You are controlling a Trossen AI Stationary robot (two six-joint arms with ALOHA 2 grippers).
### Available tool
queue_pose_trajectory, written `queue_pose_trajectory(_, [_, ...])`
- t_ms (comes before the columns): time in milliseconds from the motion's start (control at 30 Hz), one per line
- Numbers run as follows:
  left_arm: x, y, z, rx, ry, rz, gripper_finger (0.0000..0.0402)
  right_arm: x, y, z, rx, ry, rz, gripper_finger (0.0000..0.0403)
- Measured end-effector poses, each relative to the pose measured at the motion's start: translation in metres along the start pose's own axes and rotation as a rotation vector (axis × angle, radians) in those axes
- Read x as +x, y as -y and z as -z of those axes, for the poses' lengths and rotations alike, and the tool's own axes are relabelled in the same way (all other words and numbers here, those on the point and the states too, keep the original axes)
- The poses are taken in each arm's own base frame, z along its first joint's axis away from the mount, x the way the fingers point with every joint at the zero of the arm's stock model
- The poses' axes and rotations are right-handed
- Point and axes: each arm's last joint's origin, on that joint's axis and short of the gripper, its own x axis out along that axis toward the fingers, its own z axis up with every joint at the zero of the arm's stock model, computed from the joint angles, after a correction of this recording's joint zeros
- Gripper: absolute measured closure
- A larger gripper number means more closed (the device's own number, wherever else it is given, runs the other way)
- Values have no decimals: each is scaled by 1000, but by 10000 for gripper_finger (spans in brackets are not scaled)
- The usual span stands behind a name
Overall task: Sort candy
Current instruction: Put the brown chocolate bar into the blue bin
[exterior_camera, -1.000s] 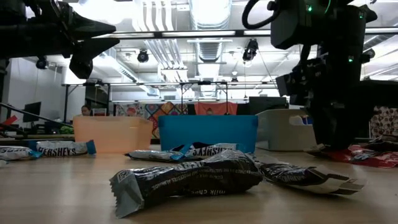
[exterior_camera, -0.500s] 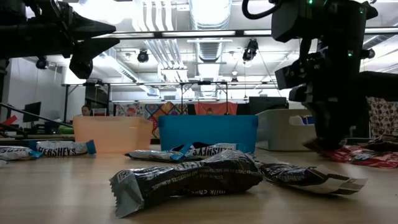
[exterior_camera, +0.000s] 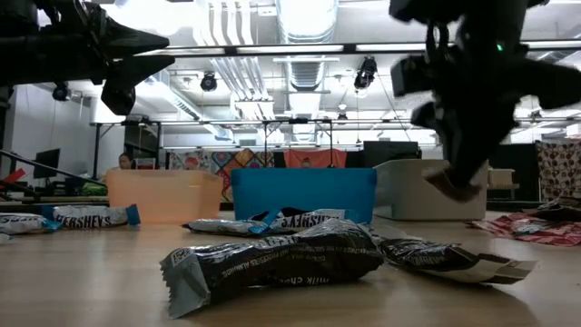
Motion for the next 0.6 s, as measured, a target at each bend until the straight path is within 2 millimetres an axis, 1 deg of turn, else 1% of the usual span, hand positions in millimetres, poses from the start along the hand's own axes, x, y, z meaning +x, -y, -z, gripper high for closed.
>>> queue_pose_trajectory(167, [0, 0, 0, 0, 1, 0, 287, -22, -1, -15, -16, 100, -25, 382])
queue_pose_trajectory(300, [0, 0, 0, -1, 3, 1, 287, -40, -4, -35, -73, 265, -51, 382])
queue_pose_trajectory(400, [0, 0, 0, -1, 3, 1, 287, -51, -6, -52, -138, 422, -46, 382])
queue_pose_trajectory(533, [0, 0, 0, -2, 4, 1, 287, -58, -1, -70, -221, 605, -18, 382])
queue_pose_trajectory(600, [0, 0, 0, -2, 4, 1, 287, -57, 5, -76, -244, 690, 33, 382])
